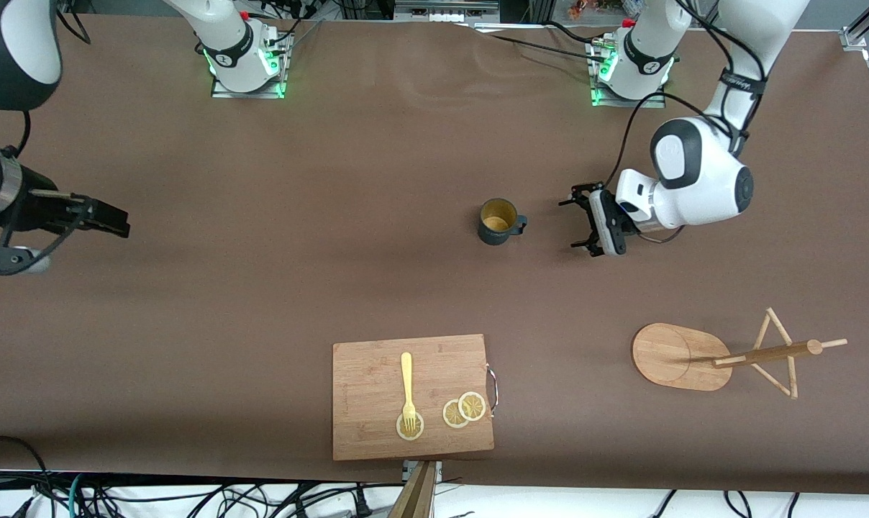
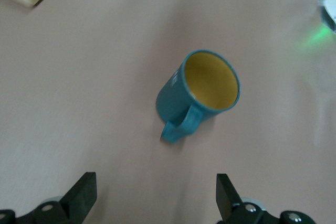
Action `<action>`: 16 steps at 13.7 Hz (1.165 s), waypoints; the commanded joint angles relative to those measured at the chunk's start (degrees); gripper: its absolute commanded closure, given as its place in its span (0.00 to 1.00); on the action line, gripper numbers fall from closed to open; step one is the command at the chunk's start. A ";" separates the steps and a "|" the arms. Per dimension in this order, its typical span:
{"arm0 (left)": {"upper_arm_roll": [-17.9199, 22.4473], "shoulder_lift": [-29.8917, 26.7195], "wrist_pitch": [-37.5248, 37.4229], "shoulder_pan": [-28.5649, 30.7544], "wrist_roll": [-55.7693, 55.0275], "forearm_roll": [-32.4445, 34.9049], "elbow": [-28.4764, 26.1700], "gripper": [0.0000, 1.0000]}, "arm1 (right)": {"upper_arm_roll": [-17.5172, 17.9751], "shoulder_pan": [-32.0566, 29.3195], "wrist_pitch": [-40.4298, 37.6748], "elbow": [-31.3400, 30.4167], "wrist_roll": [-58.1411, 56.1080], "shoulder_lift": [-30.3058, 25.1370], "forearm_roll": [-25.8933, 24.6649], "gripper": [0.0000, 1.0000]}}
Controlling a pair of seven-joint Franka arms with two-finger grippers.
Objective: Pass cup and hang on rack
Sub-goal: 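Release the mug with the right gripper while the left gripper approaches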
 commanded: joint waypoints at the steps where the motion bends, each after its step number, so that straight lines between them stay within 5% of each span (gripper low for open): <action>1: -1.92 1.83 2.85 0.09 14.40 -6.62 -0.37 0.00 | 1.87 -3.27 0.35 -5.84 -0.31 -5.41 0.14 0.00; 8: -2.89 7.18 3.21 -0.43 41.13 -21.48 -1.07 0.00 | 1.87 -9.17 1.22 -10.58 -0.05 -13.58 -0.03 0.00; 13: -2.98 11.85 2.59 -0.61 55.57 -35.20 -0.99 0.00 | 1.96 -9.44 0.53 -10.67 -6.90 -14.03 -2.23 0.00; 15: -2.89 12.29 2.33 -0.61 55.93 -35.30 -0.99 0.12 | 2.05 -9.53 0.08 -10.59 -7.43 -13.51 -2.14 0.00; 16: -2.98 12.29 2.24 -0.61 57.24 -35.30 -0.90 0.31 | 1.70 -9.53 -0.53 -10.15 -7.87 -12.98 -2.14 0.00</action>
